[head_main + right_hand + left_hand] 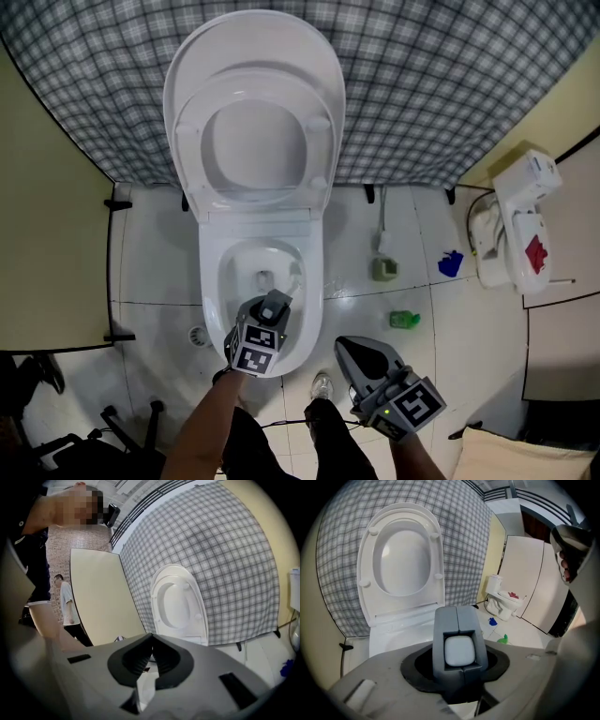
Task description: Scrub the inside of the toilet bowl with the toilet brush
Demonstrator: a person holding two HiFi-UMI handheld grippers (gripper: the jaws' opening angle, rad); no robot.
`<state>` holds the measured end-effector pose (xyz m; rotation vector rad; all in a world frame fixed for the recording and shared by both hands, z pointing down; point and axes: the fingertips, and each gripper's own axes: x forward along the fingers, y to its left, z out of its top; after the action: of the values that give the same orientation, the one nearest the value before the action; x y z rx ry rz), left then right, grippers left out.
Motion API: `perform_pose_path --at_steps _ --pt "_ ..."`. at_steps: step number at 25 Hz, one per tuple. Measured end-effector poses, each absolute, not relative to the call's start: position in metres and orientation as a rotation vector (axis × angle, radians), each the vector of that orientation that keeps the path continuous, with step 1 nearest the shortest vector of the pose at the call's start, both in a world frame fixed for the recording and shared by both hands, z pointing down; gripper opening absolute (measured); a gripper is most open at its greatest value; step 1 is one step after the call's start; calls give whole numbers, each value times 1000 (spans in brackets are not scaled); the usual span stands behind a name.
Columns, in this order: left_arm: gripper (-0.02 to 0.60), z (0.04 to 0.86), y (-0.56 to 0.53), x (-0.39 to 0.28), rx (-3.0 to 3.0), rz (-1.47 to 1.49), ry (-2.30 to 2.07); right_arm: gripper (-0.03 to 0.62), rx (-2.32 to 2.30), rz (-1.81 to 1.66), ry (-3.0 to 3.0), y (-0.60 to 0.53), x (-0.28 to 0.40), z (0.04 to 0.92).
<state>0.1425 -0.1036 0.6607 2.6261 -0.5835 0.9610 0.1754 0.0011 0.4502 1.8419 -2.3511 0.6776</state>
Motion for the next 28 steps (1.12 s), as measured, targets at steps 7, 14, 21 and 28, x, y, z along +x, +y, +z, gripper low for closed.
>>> perform_pose_path --at_steps 7,14,21,28 --pt "183 657 -57 124 2670 1103 -358 0 1849 701 -2367 -1 168 444" --pt "183 653 -27 97 2667 1198 -172 0 1833 706 -2371 -13 165 442" --pt "184 648 -16 72 2648 1234 -75 0 1837 711 -2365 -18 155 448" --pt "183 640 0 32 2671 1348 11 0 1808 725 -2384 -18 129 451"
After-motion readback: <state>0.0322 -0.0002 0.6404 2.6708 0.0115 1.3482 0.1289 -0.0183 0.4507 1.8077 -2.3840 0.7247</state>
